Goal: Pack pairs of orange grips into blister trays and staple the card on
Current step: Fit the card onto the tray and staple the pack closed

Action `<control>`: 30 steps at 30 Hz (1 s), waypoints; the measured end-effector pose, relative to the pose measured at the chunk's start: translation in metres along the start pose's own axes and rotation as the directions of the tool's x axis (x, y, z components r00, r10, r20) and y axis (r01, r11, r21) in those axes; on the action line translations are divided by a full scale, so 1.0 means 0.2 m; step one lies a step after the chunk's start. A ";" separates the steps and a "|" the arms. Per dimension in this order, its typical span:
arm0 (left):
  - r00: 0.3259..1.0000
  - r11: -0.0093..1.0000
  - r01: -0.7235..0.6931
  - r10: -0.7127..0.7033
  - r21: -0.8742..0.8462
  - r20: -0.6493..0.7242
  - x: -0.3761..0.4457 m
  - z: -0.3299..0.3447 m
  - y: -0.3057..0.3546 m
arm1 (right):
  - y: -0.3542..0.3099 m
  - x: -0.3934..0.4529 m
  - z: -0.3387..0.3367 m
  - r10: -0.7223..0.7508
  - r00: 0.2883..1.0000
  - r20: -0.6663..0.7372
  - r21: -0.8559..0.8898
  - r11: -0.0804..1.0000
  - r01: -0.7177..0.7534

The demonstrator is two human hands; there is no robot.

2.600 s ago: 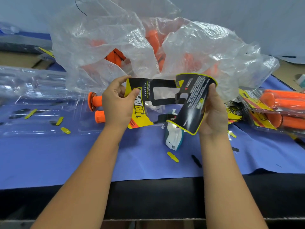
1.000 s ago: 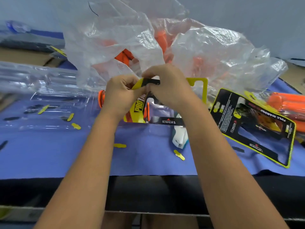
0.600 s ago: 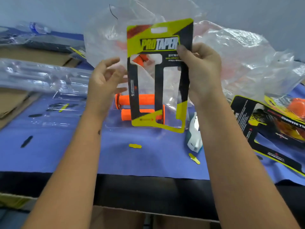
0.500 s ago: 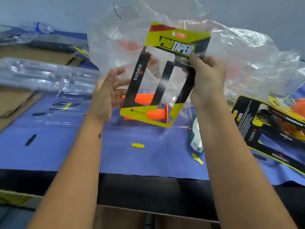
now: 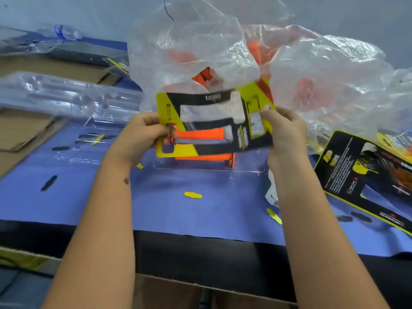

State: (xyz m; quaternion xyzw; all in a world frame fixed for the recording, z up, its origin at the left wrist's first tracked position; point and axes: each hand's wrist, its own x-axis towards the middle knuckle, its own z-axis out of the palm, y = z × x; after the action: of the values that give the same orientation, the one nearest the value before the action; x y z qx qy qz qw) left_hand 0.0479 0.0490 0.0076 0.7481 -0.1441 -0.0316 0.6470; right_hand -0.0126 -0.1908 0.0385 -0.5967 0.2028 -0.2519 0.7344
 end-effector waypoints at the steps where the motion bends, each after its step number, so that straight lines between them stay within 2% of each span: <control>1: 1.000 1.000 0.004 -0.003 0.025 -0.029 0.00 0.00 0.00 | 0.00 0.01 -0.02 -0.015 0.999 0.034 -0.078 0.997 0.018; 5: 0.984 0.994 0.027 -0.008 0.109 -0.180 0.01 0.01 -0.01 | 0.00 0.03 -0.08 -0.023 0.990 0.141 -0.333 0.940 0.070; 9: 0.958 0.945 0.028 0.068 0.326 -0.280 0.03 0.02 -0.06 | 0.01 0.04 -0.09 -0.056 0.992 0.111 -0.401 0.911 0.097; 11: 0.943 0.944 0.017 0.095 0.329 -0.319 0.04 0.01 -0.08 | 0.01 0.05 -0.08 -0.079 0.990 0.117 -0.423 0.898 0.122; 13: 0.933 0.971 -0.026 0.110 0.239 -0.343 0.03 0.00 -0.07 | 0.00 0.04 -0.08 -0.109 0.982 0.152 -0.419 0.893 0.164; 16: 0.912 0.989 -0.145 0.136 0.007 -0.386 0.02 -0.02 -0.04 | -0.03 0.04 -0.10 -0.153 0.966 0.209 -0.345 0.913 0.219; 20: 0.907 0.936 -0.284 0.193 -0.206 -0.375 -0.01 -0.04 -0.01 | -0.07 0.04 -0.10 -0.280 0.921 0.271 -0.083 0.946 0.312; 22: 0.931 0.871 -0.295 0.168 -0.394 -0.324 0.00 -0.05 -0.01 | -0.06 0.05 -0.09 -0.328 0.902 0.281 0.013 0.941 0.339; 24: 0.952 0.850 -0.252 0.132 -0.462 -0.276 0.00 -0.07 -0.02 | -0.03 0.06 -0.09 -0.326 0.904 0.277 0.032 0.943 0.331; 25: 0.954 0.880 -0.223 0.108 -0.420 -0.280 0.00 -0.07 -0.03 | -0.01 0.06 -0.10 -0.306 0.912 0.274 0.021 0.950 0.313; 27: 0.943 0.976 -0.143 0.084 -0.165 -0.322 0.01 -0.05 -0.07 | 0.02 0.05 -0.12 -0.251 0.922 0.295 0.001 0.965 0.262; 28: 0.933 0.995 -0.099 0.094 0.003 -0.347 0.02 -0.03 -0.09 | 0.04 0.05 -0.13 -0.225 0.923 0.312 -0.014 0.970 0.241; 30: 0.922 0.967 -0.027 0.122 0.253 -0.368 0.03 -0.01 -0.13 | 0.07 0.04 -0.14 -0.183 0.931 0.316 -0.070 0.974 0.216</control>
State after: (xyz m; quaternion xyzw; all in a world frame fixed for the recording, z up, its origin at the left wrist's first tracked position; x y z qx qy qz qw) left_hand 0.0579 0.0517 -0.0159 0.8074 -0.0472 0.1565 0.5668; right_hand -0.0209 -0.2159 0.0189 -0.6834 0.0370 -0.2184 0.6956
